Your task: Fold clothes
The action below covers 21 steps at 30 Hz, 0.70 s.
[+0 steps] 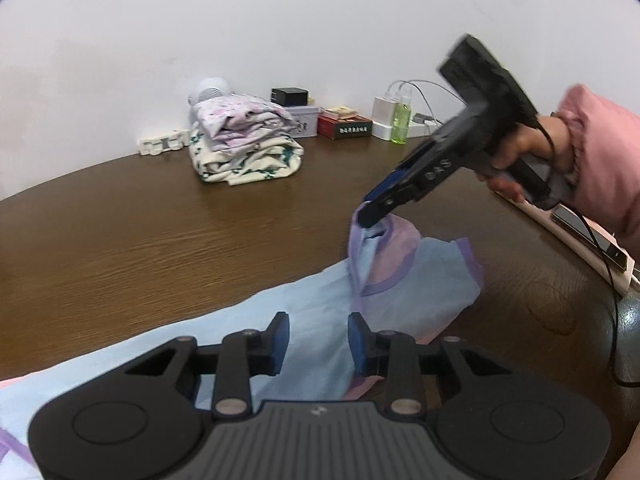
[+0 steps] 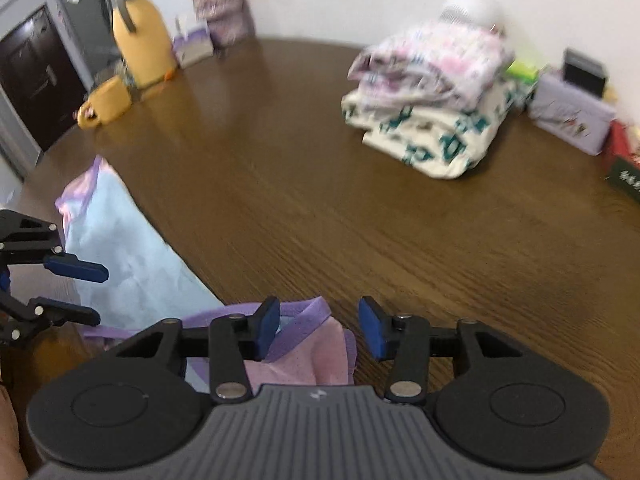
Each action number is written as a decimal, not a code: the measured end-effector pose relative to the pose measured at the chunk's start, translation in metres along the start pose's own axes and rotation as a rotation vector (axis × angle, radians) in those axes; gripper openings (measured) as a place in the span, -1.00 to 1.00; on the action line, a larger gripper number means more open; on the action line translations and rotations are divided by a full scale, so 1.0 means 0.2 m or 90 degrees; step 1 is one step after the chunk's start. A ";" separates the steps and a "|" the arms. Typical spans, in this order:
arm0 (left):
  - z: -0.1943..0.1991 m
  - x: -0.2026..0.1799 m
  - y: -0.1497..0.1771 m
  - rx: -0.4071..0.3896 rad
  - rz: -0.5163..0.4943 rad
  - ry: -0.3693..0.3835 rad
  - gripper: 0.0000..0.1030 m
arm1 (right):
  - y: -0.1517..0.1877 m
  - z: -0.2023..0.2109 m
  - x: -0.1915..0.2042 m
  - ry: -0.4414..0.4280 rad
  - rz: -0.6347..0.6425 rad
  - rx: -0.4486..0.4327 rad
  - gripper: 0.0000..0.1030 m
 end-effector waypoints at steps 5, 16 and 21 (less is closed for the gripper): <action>-0.03 -0.06 0.02 0.024 -0.020 0.009 -0.46 | 0.01 0.05 0.05 -0.002 0.035 -0.023 -0.84; -0.09 -0.07 0.07 0.057 -0.004 0.004 -0.51 | 0.33 0.17 0.32 0.123 0.273 -0.045 -0.85; -0.04 -0.04 -0.04 0.028 0.049 0.032 -0.50 | 0.41 0.13 0.29 0.154 0.280 -0.030 -0.85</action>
Point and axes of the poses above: each gripper's, at about its wrist camera, not at the fingertips, and z roughly against the way its jaws point, x to its left, y to its underside, the point moved 9 cm from there along -z, roughly the way its jaws point, and after that the axes turned 14 degrees about -y, right-handed, at the moved point
